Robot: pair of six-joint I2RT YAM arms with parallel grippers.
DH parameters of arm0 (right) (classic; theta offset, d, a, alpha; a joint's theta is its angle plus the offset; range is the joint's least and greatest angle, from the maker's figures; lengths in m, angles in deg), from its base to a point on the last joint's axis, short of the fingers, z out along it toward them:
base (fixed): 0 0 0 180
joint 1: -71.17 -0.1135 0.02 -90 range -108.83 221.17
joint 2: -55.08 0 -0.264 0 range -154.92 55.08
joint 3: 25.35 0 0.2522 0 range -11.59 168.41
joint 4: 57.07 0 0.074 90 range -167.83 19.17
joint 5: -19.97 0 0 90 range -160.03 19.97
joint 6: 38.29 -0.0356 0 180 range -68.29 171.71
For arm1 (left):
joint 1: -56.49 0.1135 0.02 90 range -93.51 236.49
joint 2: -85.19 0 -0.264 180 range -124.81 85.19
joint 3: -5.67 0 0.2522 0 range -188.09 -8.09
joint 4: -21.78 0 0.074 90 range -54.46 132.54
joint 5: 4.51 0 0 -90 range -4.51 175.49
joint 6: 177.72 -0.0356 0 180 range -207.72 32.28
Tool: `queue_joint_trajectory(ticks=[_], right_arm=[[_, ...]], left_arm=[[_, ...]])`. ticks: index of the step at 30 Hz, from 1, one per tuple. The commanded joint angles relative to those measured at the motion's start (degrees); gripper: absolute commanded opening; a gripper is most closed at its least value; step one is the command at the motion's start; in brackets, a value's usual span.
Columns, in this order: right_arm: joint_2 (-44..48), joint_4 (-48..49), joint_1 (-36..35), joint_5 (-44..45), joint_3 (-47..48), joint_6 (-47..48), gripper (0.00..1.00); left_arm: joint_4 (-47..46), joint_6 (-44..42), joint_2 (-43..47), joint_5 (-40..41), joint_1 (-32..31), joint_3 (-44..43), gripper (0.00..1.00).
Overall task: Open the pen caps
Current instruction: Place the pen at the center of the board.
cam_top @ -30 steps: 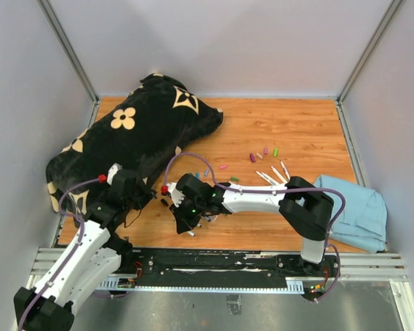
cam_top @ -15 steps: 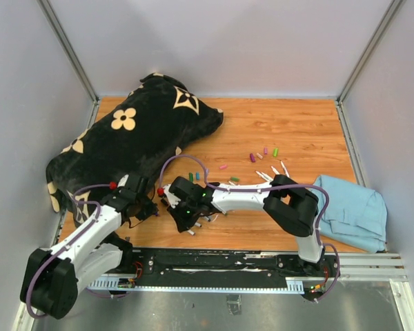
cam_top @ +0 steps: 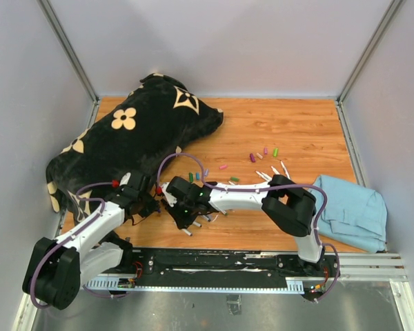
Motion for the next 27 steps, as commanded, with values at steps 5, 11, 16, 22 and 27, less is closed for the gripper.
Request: queue_joint_trajectory(ticks=[5,11,16,22,27], right_arm=[[-2.82,-4.74,-1.01,6.14,1.2,2.18,0.21],[-2.42,-5.64,-1.11,4.53,2.15,3.0,0.24],[-0.81,-6.06,-1.11,4.51,2.82,3.93,0.26],[-0.28,-6.62,-1.11,4.47,3.23,4.41,0.26],[-0.2,-7.04,-0.96,4.14,3.64,4.89,0.27]], left_arm=[[0.26,-0.57,-1.06,-1.6,0.13,1.71,0.16],[1.25,-0.92,0.69,-1.65,0.17,1.64,0.2],[1.98,-0.99,1.23,-1.55,0.13,1.75,0.31],[2.62,-0.96,1.48,-1.48,0.16,1.68,0.42],[2.93,-1.01,2.12,-2.24,0.19,1.58,0.44]])
